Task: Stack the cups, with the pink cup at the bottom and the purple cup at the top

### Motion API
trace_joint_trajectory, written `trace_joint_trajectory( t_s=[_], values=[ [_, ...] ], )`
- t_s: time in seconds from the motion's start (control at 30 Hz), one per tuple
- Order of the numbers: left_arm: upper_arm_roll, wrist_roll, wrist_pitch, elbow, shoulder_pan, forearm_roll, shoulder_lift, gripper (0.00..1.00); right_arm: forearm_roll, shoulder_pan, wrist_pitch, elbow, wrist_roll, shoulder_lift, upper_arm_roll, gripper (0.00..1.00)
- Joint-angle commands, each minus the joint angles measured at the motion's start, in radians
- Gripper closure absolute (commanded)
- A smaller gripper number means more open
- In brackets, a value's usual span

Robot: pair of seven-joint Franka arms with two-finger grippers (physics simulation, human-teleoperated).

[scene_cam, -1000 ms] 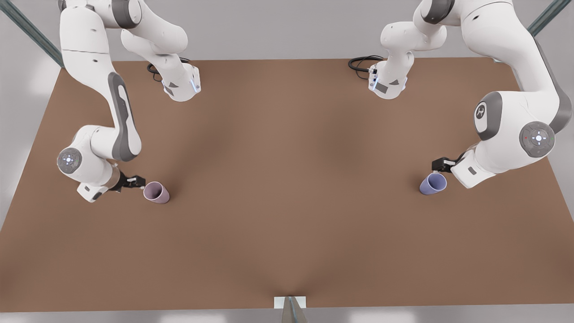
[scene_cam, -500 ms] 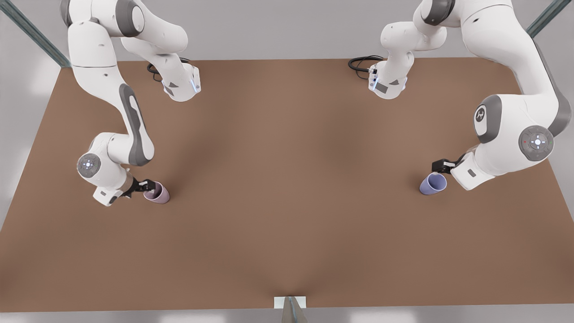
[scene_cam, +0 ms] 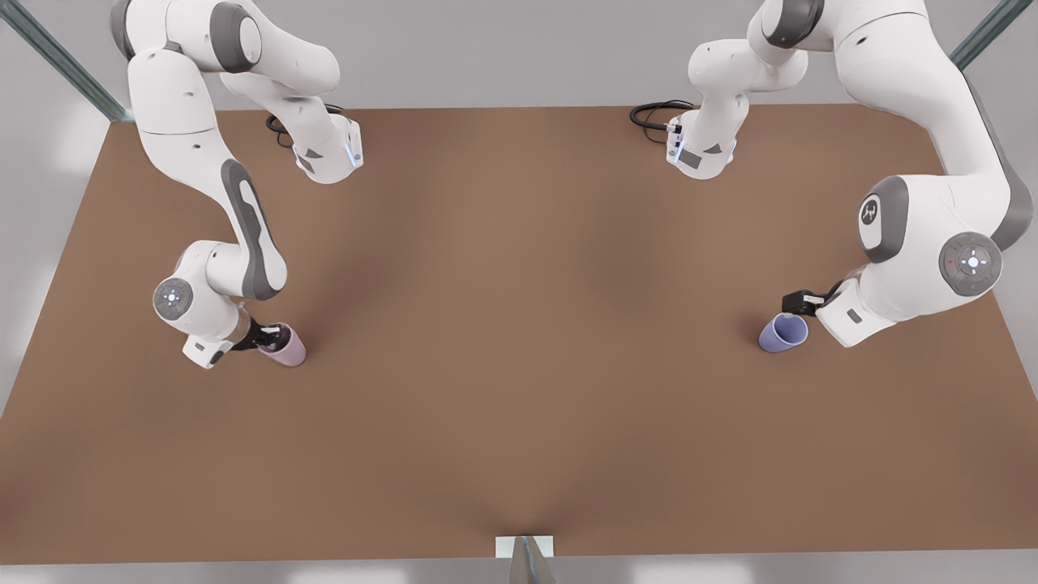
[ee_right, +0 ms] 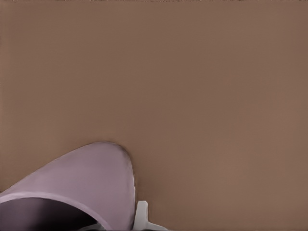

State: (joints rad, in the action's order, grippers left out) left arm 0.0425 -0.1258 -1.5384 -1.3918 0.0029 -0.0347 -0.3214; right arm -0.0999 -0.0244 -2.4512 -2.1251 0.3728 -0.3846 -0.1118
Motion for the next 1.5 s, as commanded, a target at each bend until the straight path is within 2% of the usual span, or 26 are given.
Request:
trace_joint_trajectory(
  t_s=[0.0,0.23,0.33,0.4,0.47,0.53,0.57,0.63,0.73,0.8,0.83,0.97,1.03,1.1,1.13,1.17,1.37,1.47],
  values=[
    [-0.001,-0.006,0.0,0.0,0.0,-0.001,0.001,0.0,-0.015,-0.002,-0.008,0.002,0.026,0.003,0.0,0.79],
    [-0.018,-0.022,-0.028,-0.026,0.006,-0.004,0.013,0.0,-0.017,-0.005,0.02,0.01,0.018,0.049,0.004,0.79],
    [-0.018,-0.021,-0.034,-0.036,0.006,-0.004,0.018,0.0,-0.017,-0.025,0.11,0.057,-0.097,0.095,0.054,0.79],
    [-0.018,-0.021,-0.034,-0.038,0.006,-0.004,0.018,0.0,-0.02,-0.114,0.139,0.085,-0.251,0.108,0.06,0.79],
    [-0.018,-0.021,-0.034,-0.038,0.006,-0.004,0.016,0.0,-0.018,-0.301,0.218,0.212,-0.537,0.087,0.072,0.79],
    [-0.018,-0.021,-0.034,-0.038,0.006,-0.004,0.015,0.0,-0.02,-0.454,0.268,0.378,-0.759,-0.008,0.072,0.79],
    [-0.018,-0.021,-0.034,-0.038,0.006,-0.004,0.013,0.0,-0.024,-0.563,0.327,0.58,-0.932,-0.146,0.072,0.79],
    [-0.018,-0.021,-0.035,-0.041,0.006,-0.005,0.013,0.0,-0.124,-0.67,0.406,0.825,-1.066,-0.307,0.046,0.79],
    [-0.029,-0.021,-0.167,-0.165,0.009,-0.004,0.041,0.0,-0.124,-0.781,0.437,1.202,-1.302,-0.583,0.008,0.79],
    [-0.03,-0.021,-0.265,-0.262,0.009,-0.004,0.062,0.0,-0.124,-0.799,0.423,1.223,-1.307,-0.625,0.006,0.79],
    [-0.044,-0.023,-0.406,-0.381,0.009,-0.004,0.096,0.0,-0.124,-0.807,0.422,1.225,-1.333,-0.657,0.001,0.79],
    [-0.056,-0.023,-0.647,-0.532,0.011,-0.004,0.088,0.0,-0.124,-0.816,0.425,1.226,-1.356,-0.678,-0.005,0.79],
    [-0.056,-0.023,-0.697,-0.533,0.011,-0.004,0.064,0.0,-0.124,-0.816,0.425,1.226,-1.367,-0.677,-0.003,0.53],
    [-0.058,-0.023,-0.759,-0.581,0.011,-0.004,0.062,0.0,-0.124,-0.816,0.4,1.225,-1.365,-0.678,0.0,0.51],
    [-0.065,-0.023,-0.778,-0.601,0.011,-0.004,0.062,0.0,-0.126,-0.816,0.402,1.223,-1.364,-0.678,-0.002,0.4],
    [-0.07,-0.023,-0.786,-0.612,0.011,-0.004,0.056,0.0,-0.126,-0.816,0.402,1.22,-1.365,-0.677,-0.002,0.35],
    [-0.076,-0.021,-0.796,-0.653,0.011,-0.004,0.027,0.0,-0.126,-0.813,0.402,1.212,-1.361,-0.666,-0.003,0.33],
    [-0.078,-0.021,-0.795,-0.656,0.011,-0.004,0.013,0.0,-0.139,-0.819,0.416,1.166,-1.361,-0.59,-0.002,0.33]
  ],
)
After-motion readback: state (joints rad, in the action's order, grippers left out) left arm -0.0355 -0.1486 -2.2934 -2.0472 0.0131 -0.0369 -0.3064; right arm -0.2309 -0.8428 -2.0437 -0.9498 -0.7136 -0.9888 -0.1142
